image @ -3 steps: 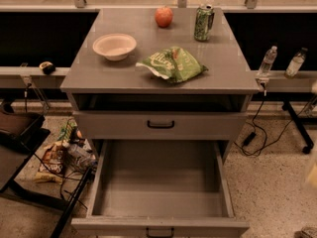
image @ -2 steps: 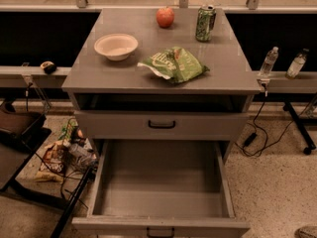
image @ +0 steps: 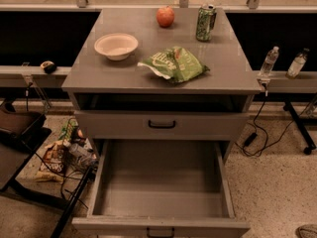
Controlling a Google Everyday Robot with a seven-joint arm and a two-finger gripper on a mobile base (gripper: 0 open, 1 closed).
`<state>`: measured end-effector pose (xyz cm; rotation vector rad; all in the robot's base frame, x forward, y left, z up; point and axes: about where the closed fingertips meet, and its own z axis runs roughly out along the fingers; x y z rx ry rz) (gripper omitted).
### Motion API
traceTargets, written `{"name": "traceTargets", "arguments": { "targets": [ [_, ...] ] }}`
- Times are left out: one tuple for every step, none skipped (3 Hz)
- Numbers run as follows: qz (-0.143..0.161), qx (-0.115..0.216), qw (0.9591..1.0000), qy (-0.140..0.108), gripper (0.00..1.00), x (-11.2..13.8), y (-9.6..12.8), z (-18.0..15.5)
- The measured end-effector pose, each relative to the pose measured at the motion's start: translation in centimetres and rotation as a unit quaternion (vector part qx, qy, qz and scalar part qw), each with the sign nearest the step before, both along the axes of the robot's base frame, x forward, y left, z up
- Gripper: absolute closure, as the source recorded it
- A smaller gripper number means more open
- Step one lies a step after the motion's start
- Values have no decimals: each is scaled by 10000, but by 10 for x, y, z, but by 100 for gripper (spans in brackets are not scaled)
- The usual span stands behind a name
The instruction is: Close middle drawer
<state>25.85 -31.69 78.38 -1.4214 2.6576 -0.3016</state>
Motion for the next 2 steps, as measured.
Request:
{"name": "traceTargets", "arguments": {
  "targets": [
    [151, 83, 9998, 87, 0, -1, 2, -47],
    [151, 81, 9998, 90, 0, -1, 2, -47]
  ]
}}
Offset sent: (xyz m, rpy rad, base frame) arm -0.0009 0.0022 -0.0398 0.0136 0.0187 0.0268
